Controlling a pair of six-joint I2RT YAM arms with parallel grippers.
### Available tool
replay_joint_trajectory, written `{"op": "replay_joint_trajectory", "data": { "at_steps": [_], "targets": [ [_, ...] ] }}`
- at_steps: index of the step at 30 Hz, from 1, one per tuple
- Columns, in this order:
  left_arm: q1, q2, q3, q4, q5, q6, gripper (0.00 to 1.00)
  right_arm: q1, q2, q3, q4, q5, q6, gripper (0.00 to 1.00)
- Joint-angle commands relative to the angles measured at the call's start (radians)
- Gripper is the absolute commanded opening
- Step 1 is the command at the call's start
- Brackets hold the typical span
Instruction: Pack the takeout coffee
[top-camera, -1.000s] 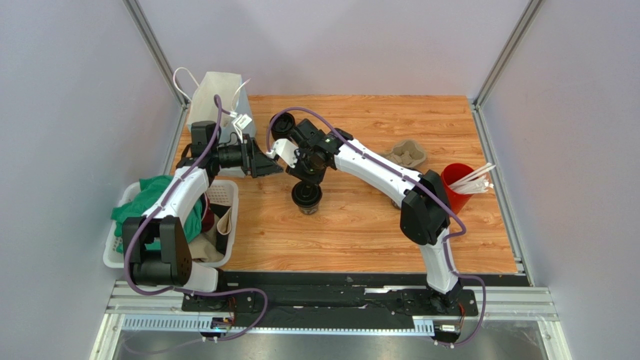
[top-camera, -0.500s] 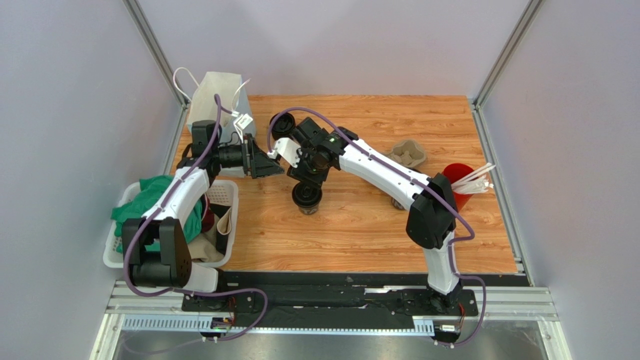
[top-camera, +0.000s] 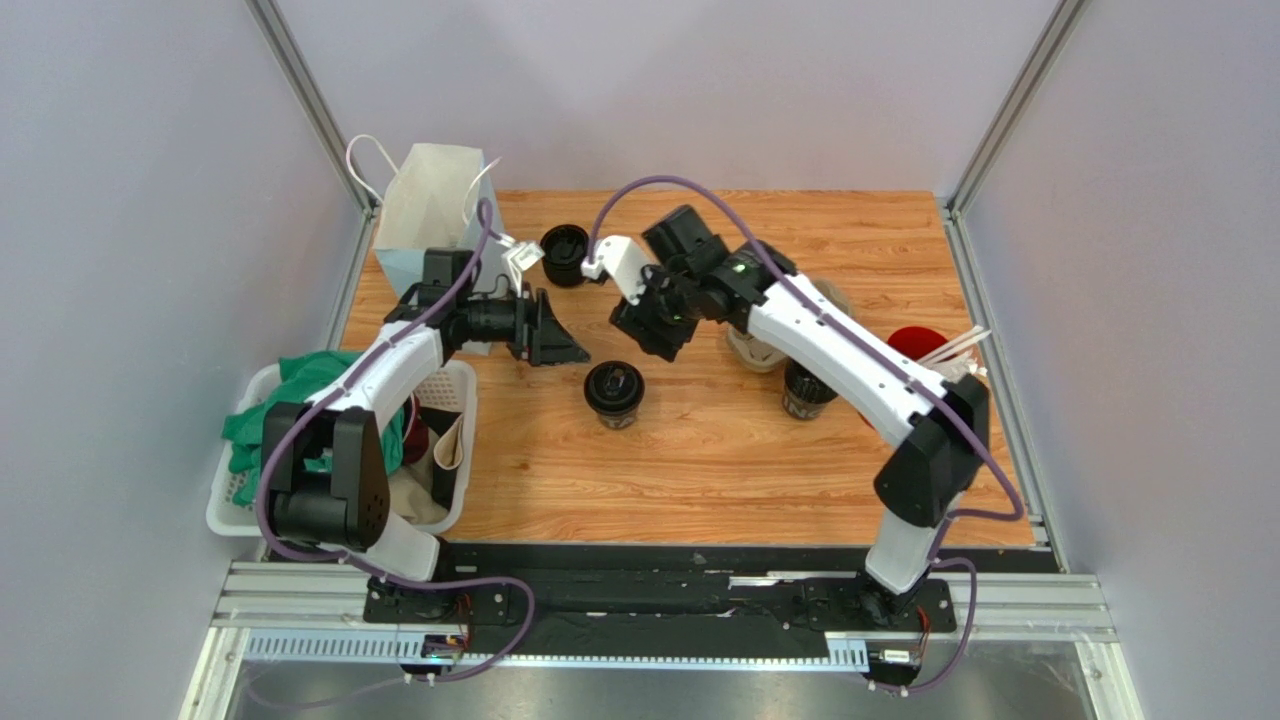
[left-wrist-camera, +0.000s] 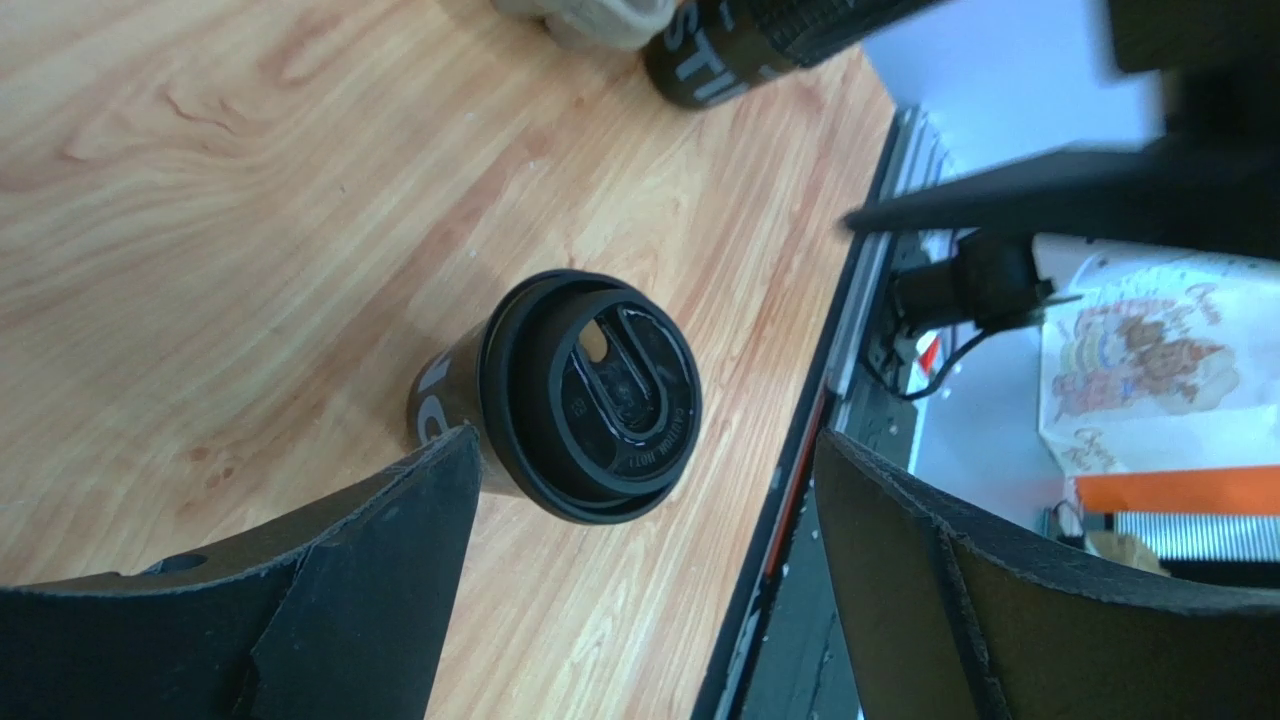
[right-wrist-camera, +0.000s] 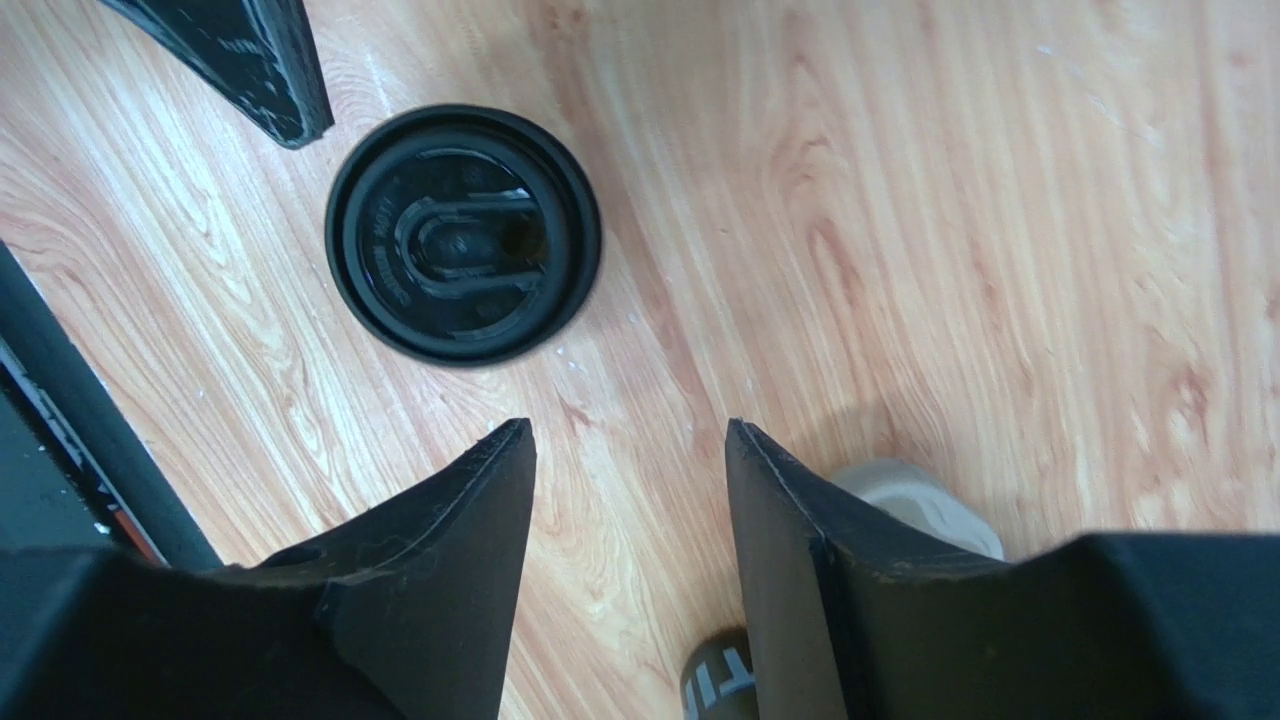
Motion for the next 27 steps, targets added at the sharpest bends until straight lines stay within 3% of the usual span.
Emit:
{"op": "replay_joint_trajectory", "data": {
  "at_steps": [1,10,27],
  "targets": [
    [-0.060,0.039,0.061,-0.066,-0.091,0.090,0.90,-0.076,-0.117,-0.080,0.092,-0.129,0.061,0.55],
    [-0.103,0.119,0.106,-0.136,-0.131,0.170,0.90,-0.142,-0.169,-0.250,0.153,-0.310,0.095,0.55],
    [-0.147,0.206,0.127,-0.139,-0.162,0.204,0.90,-0.143,-0.163,-0.282,0.169,-0.323,0.099,0.54]
  ]
}}
